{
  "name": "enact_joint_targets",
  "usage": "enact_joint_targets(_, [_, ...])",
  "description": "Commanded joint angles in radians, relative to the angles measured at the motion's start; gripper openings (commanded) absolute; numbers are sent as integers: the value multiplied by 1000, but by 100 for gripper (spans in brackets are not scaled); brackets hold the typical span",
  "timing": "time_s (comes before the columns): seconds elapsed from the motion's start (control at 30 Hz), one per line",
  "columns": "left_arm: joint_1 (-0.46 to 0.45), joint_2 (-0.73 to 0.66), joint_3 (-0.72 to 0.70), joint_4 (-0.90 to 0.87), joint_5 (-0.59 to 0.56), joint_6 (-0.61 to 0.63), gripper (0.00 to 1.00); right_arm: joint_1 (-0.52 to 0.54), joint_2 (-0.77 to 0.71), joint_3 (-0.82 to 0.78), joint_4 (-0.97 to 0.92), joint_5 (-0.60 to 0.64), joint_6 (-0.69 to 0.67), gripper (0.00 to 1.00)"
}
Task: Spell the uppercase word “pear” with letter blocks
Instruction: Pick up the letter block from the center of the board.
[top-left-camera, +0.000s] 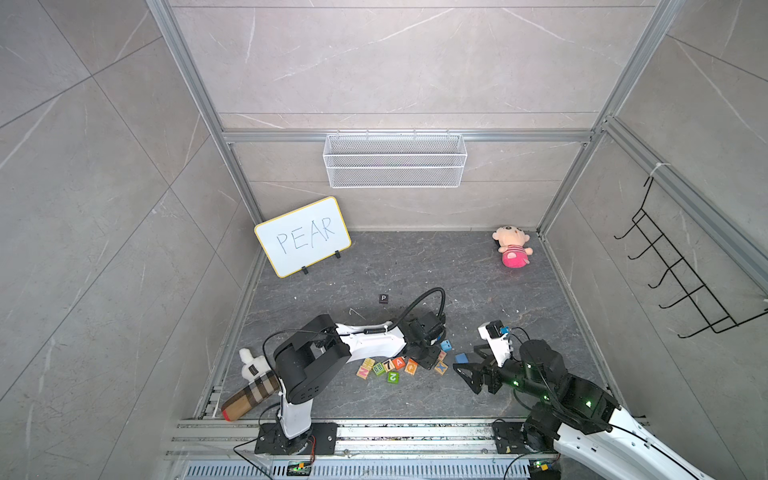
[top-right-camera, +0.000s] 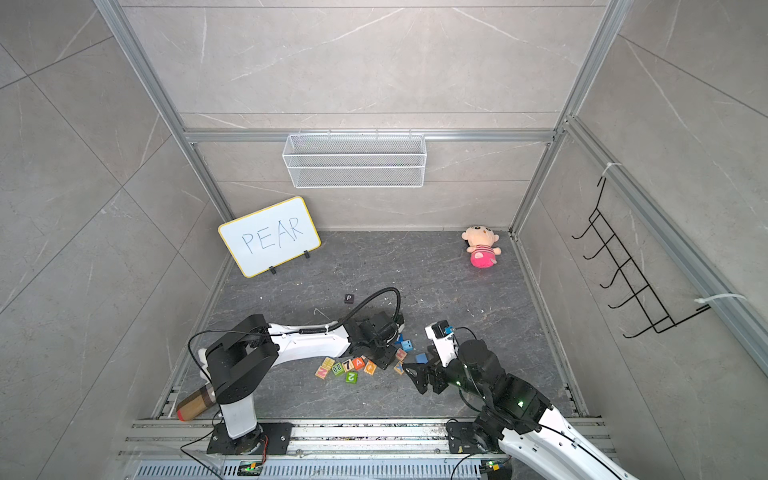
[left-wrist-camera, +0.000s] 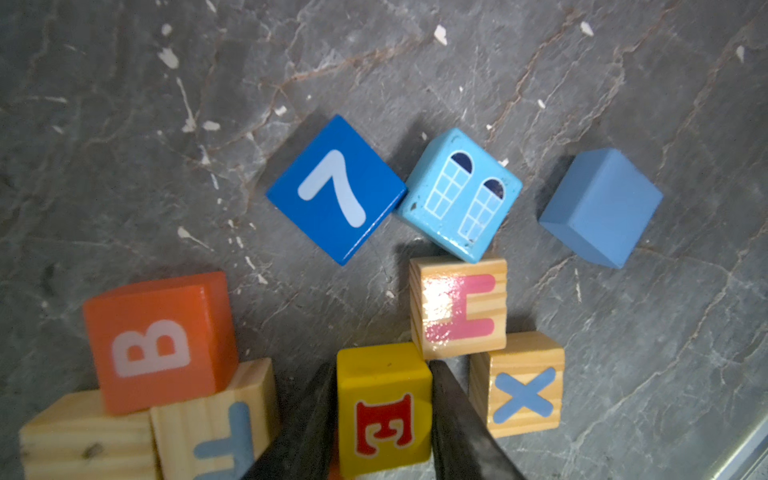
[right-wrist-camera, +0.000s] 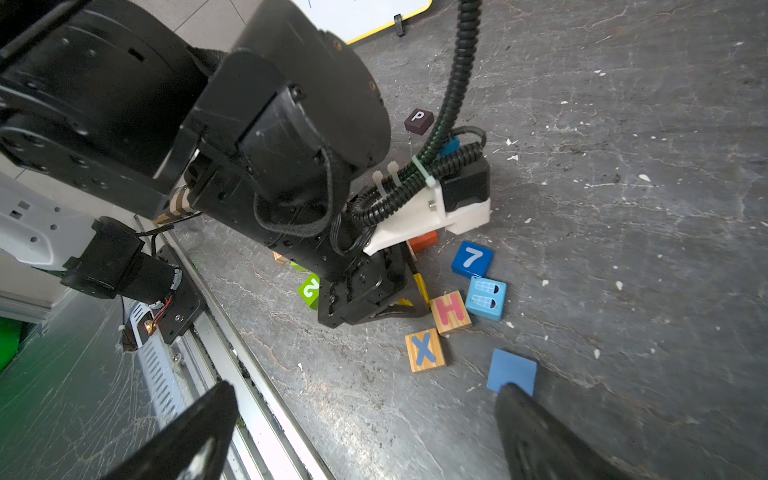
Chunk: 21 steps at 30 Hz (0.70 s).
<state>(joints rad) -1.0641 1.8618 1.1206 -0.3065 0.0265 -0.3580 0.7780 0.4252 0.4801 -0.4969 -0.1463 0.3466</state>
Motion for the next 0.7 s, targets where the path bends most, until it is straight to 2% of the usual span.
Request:
enact_joint_targets(0.0, [-10,20,17,-28,3,-4,36,6,-2,-11,23,10,-3,99])
enact_joint_targets(0.47, [-13,-43,95,-107,-32,25,30,5,-60,-20,14,42,5,99])
enact_joint_targets(0.67, [17,-79,155,-154,-30,41,30,7,-63,-19,9,43,5,99])
